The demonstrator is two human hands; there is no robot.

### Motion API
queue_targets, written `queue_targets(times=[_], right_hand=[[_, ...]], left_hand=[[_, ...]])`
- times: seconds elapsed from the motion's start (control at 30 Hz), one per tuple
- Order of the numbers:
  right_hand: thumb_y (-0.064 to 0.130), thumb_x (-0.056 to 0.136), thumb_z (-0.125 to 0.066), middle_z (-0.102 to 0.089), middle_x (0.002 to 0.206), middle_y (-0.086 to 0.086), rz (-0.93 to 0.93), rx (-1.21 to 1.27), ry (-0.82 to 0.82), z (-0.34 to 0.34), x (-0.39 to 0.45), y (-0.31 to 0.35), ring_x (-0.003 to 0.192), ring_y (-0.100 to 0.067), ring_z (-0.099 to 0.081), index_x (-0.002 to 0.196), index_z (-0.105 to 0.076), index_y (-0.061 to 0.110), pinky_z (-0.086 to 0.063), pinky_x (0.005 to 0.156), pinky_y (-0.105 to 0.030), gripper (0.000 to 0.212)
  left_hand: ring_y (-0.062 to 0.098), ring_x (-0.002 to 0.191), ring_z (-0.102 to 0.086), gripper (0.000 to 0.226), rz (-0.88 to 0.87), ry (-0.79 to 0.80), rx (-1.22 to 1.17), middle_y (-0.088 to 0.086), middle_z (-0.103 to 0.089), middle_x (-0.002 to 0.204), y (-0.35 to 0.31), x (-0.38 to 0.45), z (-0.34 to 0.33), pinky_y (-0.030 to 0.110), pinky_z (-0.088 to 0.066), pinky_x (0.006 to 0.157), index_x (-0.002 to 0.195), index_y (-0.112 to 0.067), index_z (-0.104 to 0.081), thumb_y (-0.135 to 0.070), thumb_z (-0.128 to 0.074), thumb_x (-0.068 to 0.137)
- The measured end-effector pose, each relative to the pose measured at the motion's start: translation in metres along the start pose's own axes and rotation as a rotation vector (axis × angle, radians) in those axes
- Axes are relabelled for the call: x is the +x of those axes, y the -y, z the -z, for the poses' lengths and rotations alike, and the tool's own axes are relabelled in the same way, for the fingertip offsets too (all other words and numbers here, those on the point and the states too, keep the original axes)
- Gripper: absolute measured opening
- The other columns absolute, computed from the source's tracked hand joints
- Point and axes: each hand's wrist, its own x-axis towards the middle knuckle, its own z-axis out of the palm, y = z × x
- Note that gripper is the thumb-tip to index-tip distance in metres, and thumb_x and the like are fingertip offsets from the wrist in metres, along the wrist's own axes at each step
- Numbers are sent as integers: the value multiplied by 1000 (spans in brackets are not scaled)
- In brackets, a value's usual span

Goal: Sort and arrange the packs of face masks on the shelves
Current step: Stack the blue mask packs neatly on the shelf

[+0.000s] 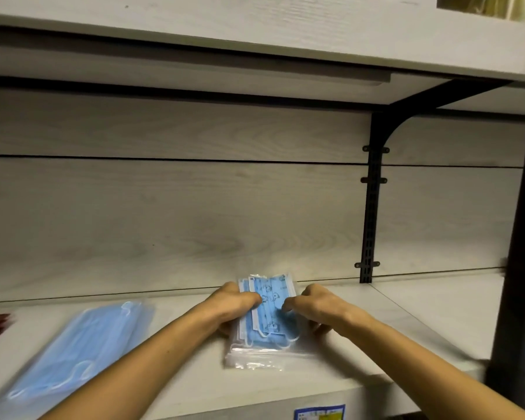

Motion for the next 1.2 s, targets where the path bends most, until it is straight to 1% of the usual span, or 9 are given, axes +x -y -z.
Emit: queue_targets(times=[0.23, 0.37, 0.47, 0.57, 0.67, 0.77, 0.9, 1.03, 1.2], right_hand=[[33, 90, -62, -70, 87, -5, 125, -149, -168, -8, 15, -23, 74, -16, -62, 86, -68, 8, -51, 64, -33, 26], [36, 97, -60, -51, 146, -12, 129, 181, -200, -21, 22, -28, 129, -28, -52, 145, -43, 4, -44, 103, -35, 60], [36, 98, -58, -34, 159, -9, 109, 475, -153, -26, 29, -20, 141, -27, -40, 156, -27, 9, -35, 116, -41, 71], [37, 97, -59, -37, 158, -9, 55, 596, -134, -29, 36, -15, 140, -27, -40, 154, -32, 13, -33, 118, -44, 68], [39, 93, -62, -43, 154, -10, 36, 641, -131, -32, 43, -16, 136, -28, -46, 149, -40, 14, -38, 115, -45, 65], [36, 95, -60, -42, 153, -11, 37, 663, -110, -36, 43, -18, 131, -30, -50, 152, -36, 14, -43, 111, -46, 65], [26, 99, -59, -31, 161, -9, 53, 651, -82, -42, 44, -22, 138, -29, -44, 157, -27, 16, -41, 113, -49, 67], [26, 102, -53, -29, 162, -8, 146, 472, -145, -37, 41, -26, 141, -27, -40, 158, -21, 14, -36, 117, -44, 65], [29, 103, -49, -36, 158, -13, 175, 256, -172, -31, 42, -27, 137, -25, -45, 159, -19, 8, -37, 115, -36, 66]], left_hand=[[19, 86, -71, 63, 18, -66, 350, -3, -74, 93, 11, 4, 12, 35, -57, 87, 91, -21, -69, -77, -47, 75], [23, 108, -62, 61, -6, -127, 315, 0, -64, 123, 22, 9, 12, 31, -49, 87, 115, -17, -62, -70, -44, 91], [25, 132, -47, 71, -23, -102, -52, 3, -45, 149, 29, 12, -1, 37, -40, 105, 144, -16, -42, -67, -43, 95], [27, 139, -42, 74, -21, -127, -318, 5, -40, 156, 27, 20, -13, 43, -32, 115, 154, -21, -29, -66, -39, 97], [31, 115, -61, 70, 36, -107, -500, 13, -61, 129, 20, 26, -22, 46, -44, 107, 149, -22, -33, -67, -40, 95], [33, 118, -59, 74, 38, -94, -567, 16, -48, 148, 22, 30, -26, 50, -46, 105, 154, -31, -23, -65, -44, 92], [31, 124, -54, 71, 20, -93, -542, 14, -43, 153, 27, 31, -22, 47, -41, 110, 157, -28, -21, -53, -47, 95], [21, 123, -47, 66, -66, -139, -407, 11, -30, 160, 31, 38, -20, 30, -36, 104, 160, -16, -14, -14, -43, 101], [25, 132, -48, 62, -131, -201, -237, 11, -37, 157, 29, 48, -22, 26, -40, 100, 157, -14, -24, -6, -43, 98]])
